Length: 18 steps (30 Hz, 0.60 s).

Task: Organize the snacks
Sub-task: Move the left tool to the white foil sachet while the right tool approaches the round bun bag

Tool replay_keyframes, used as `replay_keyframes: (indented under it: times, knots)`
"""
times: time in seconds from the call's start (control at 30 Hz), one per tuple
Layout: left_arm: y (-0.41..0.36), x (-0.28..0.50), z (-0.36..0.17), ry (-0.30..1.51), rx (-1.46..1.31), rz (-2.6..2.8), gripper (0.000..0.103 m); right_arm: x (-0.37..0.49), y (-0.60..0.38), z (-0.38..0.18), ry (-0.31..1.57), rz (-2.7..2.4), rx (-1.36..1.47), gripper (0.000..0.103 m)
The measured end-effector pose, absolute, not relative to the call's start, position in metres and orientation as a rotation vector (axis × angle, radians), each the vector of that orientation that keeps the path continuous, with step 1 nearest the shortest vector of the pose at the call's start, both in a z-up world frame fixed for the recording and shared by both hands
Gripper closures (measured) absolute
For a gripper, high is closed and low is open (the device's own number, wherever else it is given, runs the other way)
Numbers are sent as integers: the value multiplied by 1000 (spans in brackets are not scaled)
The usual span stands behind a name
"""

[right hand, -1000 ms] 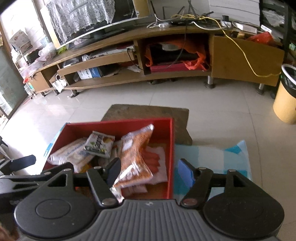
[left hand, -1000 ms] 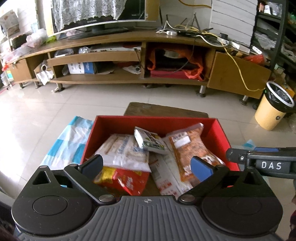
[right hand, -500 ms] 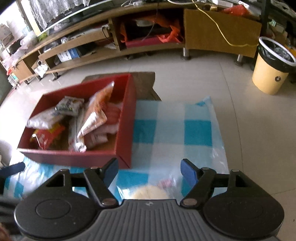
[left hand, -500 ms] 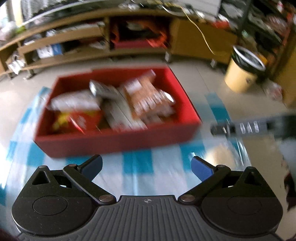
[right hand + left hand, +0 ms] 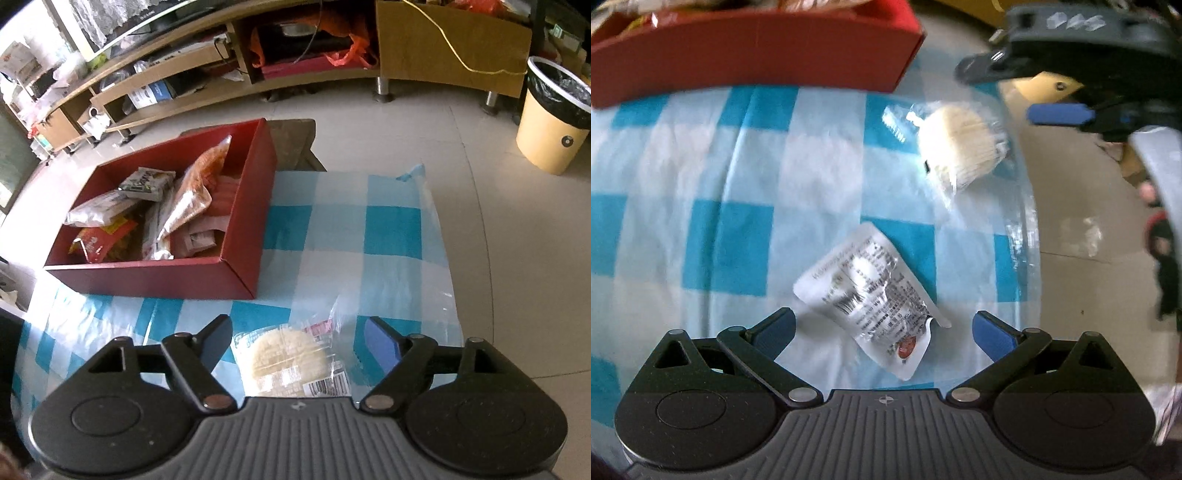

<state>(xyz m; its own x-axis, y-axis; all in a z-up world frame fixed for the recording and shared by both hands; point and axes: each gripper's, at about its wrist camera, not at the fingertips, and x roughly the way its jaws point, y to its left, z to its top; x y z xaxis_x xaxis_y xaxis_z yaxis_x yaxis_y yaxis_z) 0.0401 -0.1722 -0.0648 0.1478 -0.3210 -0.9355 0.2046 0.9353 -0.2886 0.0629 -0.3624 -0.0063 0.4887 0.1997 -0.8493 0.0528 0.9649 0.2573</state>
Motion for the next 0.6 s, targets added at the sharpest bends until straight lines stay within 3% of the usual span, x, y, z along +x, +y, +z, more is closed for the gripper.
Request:
replay_keyframes:
  times: [0.17, 0.33, 0.6]
  knots:
    - [-194, 39, -64, 1307, -50, -301, 0, 59, -370, -2, 1046, 109, 273, 25]
    - [-215, 20, -70, 1238, 212, -309, 3, 57, -382, 0, 1039, 111, 298, 24]
    - [-163, 28, -67, 1256, 238, -202, 5, 56, -386, 6, 1026, 125, 335, 21]
